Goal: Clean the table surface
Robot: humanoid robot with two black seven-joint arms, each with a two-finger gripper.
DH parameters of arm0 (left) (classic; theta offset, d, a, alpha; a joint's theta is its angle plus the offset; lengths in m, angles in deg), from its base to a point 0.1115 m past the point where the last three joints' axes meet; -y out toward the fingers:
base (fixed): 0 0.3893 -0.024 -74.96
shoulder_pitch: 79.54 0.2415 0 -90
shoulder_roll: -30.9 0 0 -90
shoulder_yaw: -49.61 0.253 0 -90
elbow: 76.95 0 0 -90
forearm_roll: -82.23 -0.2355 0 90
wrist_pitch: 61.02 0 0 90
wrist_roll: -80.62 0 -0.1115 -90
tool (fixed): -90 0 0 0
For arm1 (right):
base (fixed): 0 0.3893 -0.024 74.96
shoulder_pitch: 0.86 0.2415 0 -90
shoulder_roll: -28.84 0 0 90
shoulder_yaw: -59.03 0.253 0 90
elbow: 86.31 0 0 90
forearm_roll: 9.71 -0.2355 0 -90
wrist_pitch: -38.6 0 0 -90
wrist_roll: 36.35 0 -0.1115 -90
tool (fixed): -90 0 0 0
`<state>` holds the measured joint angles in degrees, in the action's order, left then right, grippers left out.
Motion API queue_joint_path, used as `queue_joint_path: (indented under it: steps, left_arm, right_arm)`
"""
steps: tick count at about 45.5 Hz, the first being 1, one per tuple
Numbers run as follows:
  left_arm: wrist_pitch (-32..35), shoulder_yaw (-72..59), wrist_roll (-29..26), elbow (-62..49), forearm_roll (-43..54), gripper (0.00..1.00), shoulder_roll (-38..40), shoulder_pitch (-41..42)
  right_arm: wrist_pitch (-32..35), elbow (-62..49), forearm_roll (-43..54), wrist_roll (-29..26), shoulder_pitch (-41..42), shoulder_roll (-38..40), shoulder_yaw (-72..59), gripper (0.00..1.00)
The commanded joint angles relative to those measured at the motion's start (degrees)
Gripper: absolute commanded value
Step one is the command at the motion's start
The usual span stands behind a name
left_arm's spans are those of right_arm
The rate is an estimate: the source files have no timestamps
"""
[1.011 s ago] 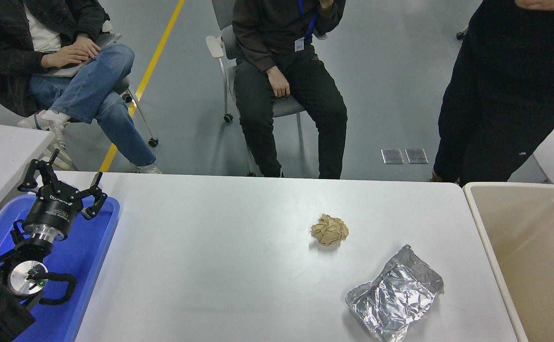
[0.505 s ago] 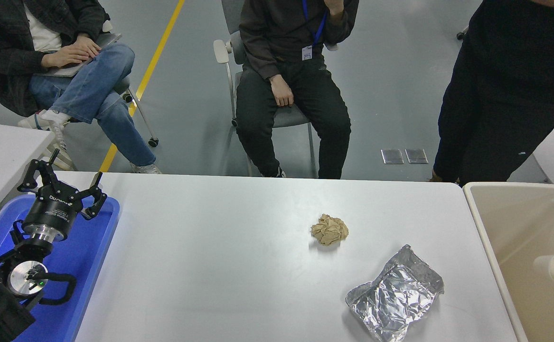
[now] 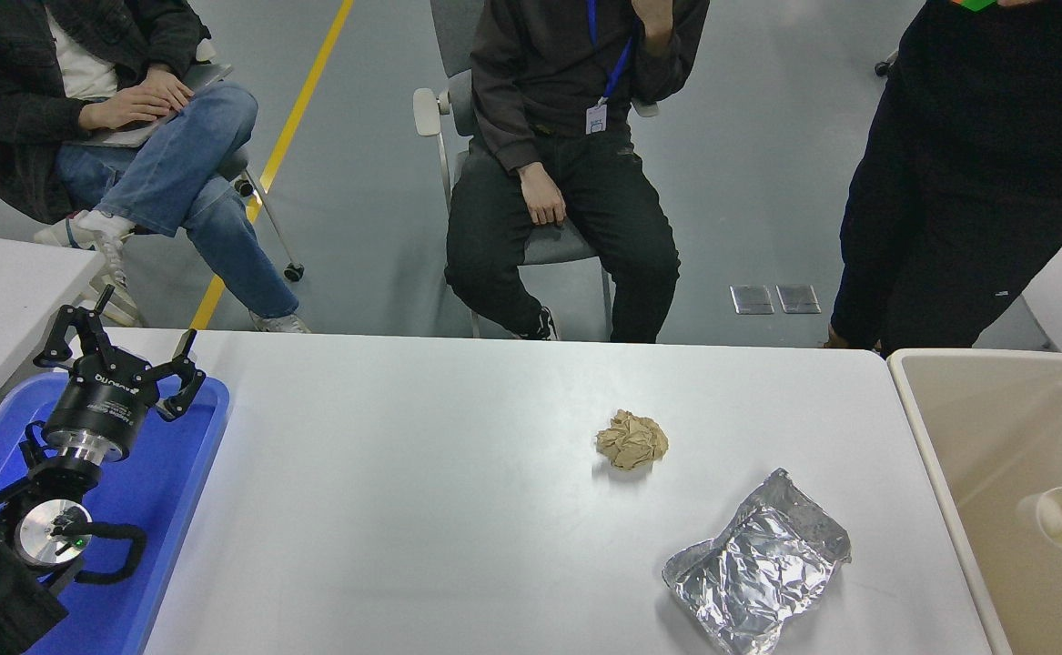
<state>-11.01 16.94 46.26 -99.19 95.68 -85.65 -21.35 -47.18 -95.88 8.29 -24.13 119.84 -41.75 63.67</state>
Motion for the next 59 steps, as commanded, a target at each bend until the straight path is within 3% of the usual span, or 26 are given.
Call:
queue_joint_path:
  steps: [1, 15, 28, 37, 51, 59]
  left_arm:
    - [0.0, 0.0, 0.0, 0.0, 0.0, 1.00, 0.0, 0.0]
    - [0.0, 0.0, 0.0, 0.0, 0.0, 1.00, 0.0, 0.0]
    - [0.0, 0.0, 0.0, 0.0, 0.0, 1.00, 0.0, 0.0]
    - [0.0, 0.0, 0.0, 0.0, 0.0, 1.00, 0.0, 0.0]
    - [0.0, 0.0, 0.0, 0.0, 0.0, 1.00, 0.0, 0.0]
    - [0.0, 0.0, 0.0, 0.0, 0.0, 1.00, 0.0, 0.0]
  right_arm:
    - [-0.8, 0.1, -2.7, 0.1, 0.2, 0.2, -0.1, 0.99]
    - [-0.7, -0.2, -2.7, 0.2, 8.5, 0.9, -0.5, 0.99]
    - [0.2, 2.4, -2.8, 0.0, 19.7, 10.3, 0.3, 0.99]
    - [-0.6, 11.6, -3.1, 0.0, 28.3, 18.0, 1.8, 0.99]
    - [-1.2, 22.7, -5.2, 0.1, 39.9, 25.3, 17.8, 0.99]
    - [-9.0, 37.2, -5.4, 0.1, 40.7, 27.0, 29.4, 0.99]
